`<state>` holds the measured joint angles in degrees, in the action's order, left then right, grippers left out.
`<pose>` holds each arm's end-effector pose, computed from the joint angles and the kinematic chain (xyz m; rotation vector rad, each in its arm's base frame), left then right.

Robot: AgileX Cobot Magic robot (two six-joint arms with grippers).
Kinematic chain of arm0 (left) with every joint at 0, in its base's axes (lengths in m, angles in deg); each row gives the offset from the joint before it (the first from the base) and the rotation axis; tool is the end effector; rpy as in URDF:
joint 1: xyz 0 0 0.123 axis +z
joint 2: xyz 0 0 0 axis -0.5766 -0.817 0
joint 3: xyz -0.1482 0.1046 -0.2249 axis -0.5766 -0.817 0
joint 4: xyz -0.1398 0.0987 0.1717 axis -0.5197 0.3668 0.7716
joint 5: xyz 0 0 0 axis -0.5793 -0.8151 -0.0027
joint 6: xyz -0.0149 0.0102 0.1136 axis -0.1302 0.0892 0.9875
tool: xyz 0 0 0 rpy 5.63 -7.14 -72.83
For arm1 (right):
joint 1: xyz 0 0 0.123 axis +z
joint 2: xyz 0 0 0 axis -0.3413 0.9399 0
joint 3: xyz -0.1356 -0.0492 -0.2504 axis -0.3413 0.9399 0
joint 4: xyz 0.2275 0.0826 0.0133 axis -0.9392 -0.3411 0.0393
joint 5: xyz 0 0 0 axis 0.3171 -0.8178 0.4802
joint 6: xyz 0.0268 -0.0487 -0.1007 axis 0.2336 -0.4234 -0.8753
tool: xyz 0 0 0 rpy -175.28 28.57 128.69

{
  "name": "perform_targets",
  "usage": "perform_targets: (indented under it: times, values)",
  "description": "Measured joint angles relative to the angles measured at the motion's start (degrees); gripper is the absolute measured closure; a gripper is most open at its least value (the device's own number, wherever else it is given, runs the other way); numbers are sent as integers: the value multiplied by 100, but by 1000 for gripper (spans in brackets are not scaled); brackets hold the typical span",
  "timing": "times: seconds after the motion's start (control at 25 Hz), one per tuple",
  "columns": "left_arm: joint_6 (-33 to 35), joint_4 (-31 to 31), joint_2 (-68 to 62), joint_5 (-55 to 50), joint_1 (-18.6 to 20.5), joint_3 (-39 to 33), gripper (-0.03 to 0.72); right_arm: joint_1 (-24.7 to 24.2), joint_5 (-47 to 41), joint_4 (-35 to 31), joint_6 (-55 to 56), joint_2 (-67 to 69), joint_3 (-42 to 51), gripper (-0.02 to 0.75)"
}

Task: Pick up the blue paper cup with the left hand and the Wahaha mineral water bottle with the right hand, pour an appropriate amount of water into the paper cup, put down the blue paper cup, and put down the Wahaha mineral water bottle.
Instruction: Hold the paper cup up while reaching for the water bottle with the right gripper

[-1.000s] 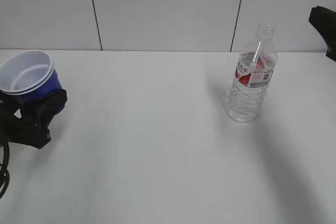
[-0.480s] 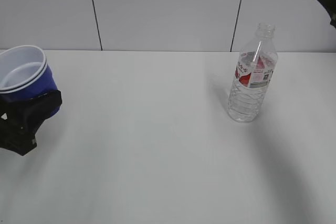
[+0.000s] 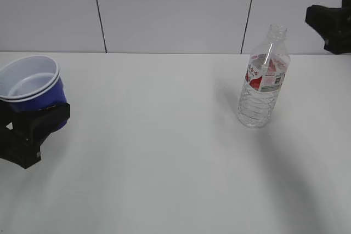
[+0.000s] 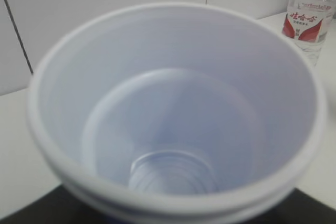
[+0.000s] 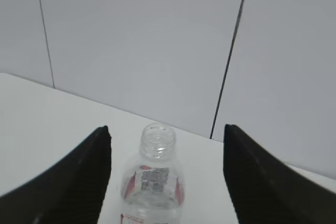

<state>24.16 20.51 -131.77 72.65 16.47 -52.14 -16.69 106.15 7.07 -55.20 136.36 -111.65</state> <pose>0.2004 -0.0962 0.1980 0.4987 1.7584 -0.4150 0.2660 0.0409 0.2981 -0.4240 1.6615 0.0515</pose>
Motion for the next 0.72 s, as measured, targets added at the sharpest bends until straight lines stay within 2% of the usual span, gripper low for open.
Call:
perform_targets:
  times: [0.12,0.36,0.48,0.72]
  values:
    - [-13,35,0,-13,0,48,266,47,130,0,294,169,0,235]
    - [-13,134,5,-23,0,48,266,47,502,136,1556,227,0,235]
    - [-13,138,5,-23,0,48,267,47,805,147,1697,296,0,235]
    - [-13,147,5,47,0,48,267,47,783,374,1541,393,0,235]
